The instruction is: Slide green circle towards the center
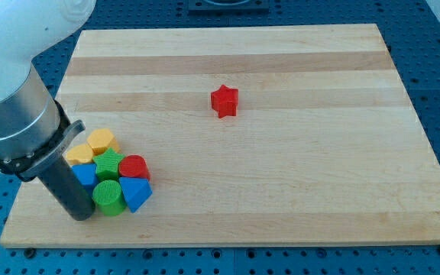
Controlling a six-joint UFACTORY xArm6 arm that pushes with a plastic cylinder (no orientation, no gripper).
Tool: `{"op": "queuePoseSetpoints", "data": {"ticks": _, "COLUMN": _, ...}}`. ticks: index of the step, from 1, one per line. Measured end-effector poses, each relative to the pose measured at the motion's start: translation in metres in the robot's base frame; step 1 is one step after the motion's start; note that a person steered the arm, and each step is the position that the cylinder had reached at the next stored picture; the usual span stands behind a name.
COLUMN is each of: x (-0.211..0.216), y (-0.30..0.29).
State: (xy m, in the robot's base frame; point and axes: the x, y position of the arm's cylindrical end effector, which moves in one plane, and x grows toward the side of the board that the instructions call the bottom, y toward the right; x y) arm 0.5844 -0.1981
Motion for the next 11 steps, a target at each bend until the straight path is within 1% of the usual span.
{"op": "queuePoseSetpoints", "data": {"ticks": 1, "x": -0.007, "y": 0.010}}
{"op": "queuePoseSetpoints", "data": {"ticks": 2, "x": -0.015, "y": 0.039}}
{"op": "queuePoseSetpoints", "data": {"ticks": 5, "x": -0.015, "y": 0.149}}
{"op": "queuePoseSetpoints", "data": {"ticks": 6, "x": -0.021, "y": 0.181}}
{"op": "queuePoseSetpoints", "data": {"ticks": 8, "x": -0.061, "y": 0.204}}
{"op": "queuePoseSetpoints", "data": {"ticks": 10, "x": -0.061, "y": 0.281}}
{"op": "queuePoseSetpoints", "data": {"ticks": 11, "x": -0.051, "y": 0.296}}
